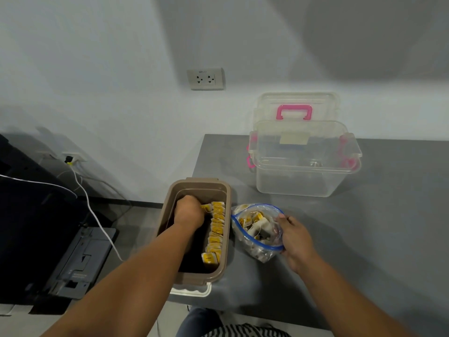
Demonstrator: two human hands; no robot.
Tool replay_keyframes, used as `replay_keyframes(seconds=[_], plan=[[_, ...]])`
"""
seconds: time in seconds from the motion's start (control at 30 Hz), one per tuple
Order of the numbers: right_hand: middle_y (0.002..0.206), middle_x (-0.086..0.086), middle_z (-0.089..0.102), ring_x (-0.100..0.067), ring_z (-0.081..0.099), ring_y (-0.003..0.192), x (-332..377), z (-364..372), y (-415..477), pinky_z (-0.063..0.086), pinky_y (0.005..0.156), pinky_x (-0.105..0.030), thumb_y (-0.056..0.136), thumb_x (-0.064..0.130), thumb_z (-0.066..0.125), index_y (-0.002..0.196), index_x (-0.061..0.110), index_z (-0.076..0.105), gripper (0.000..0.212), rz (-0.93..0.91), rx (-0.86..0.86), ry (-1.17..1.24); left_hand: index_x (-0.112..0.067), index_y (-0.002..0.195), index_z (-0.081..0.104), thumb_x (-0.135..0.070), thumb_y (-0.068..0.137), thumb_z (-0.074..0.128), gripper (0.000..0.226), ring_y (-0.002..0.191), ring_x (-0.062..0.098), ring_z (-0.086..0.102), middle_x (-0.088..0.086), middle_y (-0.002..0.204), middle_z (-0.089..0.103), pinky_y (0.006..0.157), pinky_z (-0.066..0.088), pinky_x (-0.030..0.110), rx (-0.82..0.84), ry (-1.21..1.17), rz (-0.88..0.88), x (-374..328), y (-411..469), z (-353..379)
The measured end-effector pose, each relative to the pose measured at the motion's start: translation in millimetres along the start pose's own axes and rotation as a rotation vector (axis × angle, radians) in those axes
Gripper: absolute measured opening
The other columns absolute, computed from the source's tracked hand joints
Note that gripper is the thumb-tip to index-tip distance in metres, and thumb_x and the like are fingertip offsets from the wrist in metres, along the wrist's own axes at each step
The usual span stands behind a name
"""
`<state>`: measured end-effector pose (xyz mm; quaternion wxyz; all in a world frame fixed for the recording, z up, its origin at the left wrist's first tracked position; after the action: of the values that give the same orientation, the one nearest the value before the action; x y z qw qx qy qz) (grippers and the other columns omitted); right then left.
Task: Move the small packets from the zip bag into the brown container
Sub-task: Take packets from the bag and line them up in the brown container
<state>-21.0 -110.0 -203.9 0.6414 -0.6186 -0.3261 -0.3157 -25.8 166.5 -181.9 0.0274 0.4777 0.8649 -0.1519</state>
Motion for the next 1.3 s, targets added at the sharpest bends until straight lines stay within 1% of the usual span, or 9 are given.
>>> replay_keyframes(seconds=[0.17,0.3,0.53,0.7,0.77,0.87,0.97,1.1,1.3], plan=[[0.104,-0.014,0.073,-0.032,0.071,0.099,0,2,1,0.058,0.092,-0.054,0.106,0.028,0.047,0.107,0.011,0.067,0.026,-0.001,0.001,-0.009,-0.009,0.102,0.07,-0.014,0.097,0.057,0.015,0.096,0.023,0.067,0.008,0.101,0.07,0.09,0.055,0.034,0.041,0.018,-0.024,4,7,10],[0.102,-0.012,0.073,-0.03,0.071,0.097,2,3,0,0.06,0.087,-0.048,0.107,0.028,0.047,0.108,0.011,0.067,0.026,-0.007,0.001,-0.009,-0.007,0.102,0.068,-0.016,0.097,0.056,0.016,0.093,0.021,0.064,0.005,0.099,0.068,0.077,0.047,0.029,0.067,0.009,-0.014,0,12,12],[0.099,-0.012,0.074,-0.029,0.072,0.094,2,1,-4,0.061,0.085,-0.046,0.107,0.027,0.047,0.106,0.011,0.067,0.026,-0.023,0.011,-0.035,-0.012,0.096,0.066,-0.015,0.095,0.06,0.007,0.084,0.018,0.056,0.006,0.103,0.069,0.079,0.045,0.028,0.128,0.137,0.028,-2,8,1],[0.099,-0.012,0.073,-0.028,0.072,0.092,3,1,-10,0.061,0.075,-0.042,0.107,0.029,0.047,0.105,0.011,0.066,0.026,-0.019,0.025,-0.038,-0.008,0.115,0.068,-0.02,0.097,0.06,0.023,0.095,0.025,0.065,0.009,0.103,0.068,0.084,0.052,0.032,0.099,0.008,-0.001,-11,-10,-42],[0.096,-0.01,0.073,-0.024,0.071,0.087,4,0,-12,0.057,0.064,-0.034,0.107,0.026,0.046,0.104,0.01,0.065,0.025,-0.019,0.027,-0.019,-0.013,0.119,0.067,-0.024,0.098,0.061,0.025,0.098,0.019,0.065,0.005,0.108,0.07,0.089,0.052,0.028,0.052,-0.119,0.069,-26,-30,-65],[0.097,-0.013,0.075,-0.026,0.073,0.088,2,0,-12,0.058,0.063,-0.034,0.107,0.024,0.048,0.105,0.007,0.065,0.025,-0.005,0.035,0.03,-0.024,0.114,0.067,-0.026,0.095,0.065,0.019,0.091,0.004,0.063,-0.008,0.103,0.071,0.074,0.044,0.012,-0.05,-0.334,0.267,-55,-69,-94],[0.092,-0.011,0.077,-0.024,0.074,0.081,-1,-3,-13,0.056,0.057,-0.031,0.106,0.027,0.049,0.105,0.007,0.067,0.027,-0.006,0.014,0.035,-0.026,0.11,0.069,-0.025,0.095,0.066,0.016,0.09,-0.001,0.063,-0.012,0.099,0.069,0.079,0.048,0.012,-0.018,-0.405,0.446,-89,-94,-96],[0.086,-0.008,0.075,-0.018,0.07,0.07,0,-7,-18,0.052,0.054,-0.028,0.107,0.027,0.049,0.1,0.007,0.066,0.028,-0.026,0.003,0.007,-0.02,0.109,0.072,-0.024,0.097,0.061,0.016,0.091,0.01,0.066,-0.005,0.102,0.072,0.085,0.056,0.028,0.038,-0.203,0.62,-123,-100,-64],[0.094,-0.016,0.076,-0.029,0.073,0.085,-5,-19,-17,0.058,0.078,-0.043,0.106,0.032,0.049,0.099,0.009,0.067,0.03,-0.05,-0.026,-0.033,-0.015,0.106,0.072,-0.014,0.095,0.058,0.018,0.088,0.022,0.068,0.005,0.098,0.072,0.078,0.054,0.03,0.057,0.315,0.729,-150,-97,-8]])
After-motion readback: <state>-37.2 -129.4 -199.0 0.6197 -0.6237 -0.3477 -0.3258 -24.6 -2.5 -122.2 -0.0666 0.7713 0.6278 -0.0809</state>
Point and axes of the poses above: each hand's wrist, its own y-axis towards the middle knuckle, its own z-axis out of the palm, x = y × z, the point moved 4 cm from there along y, towards the middle knuckle
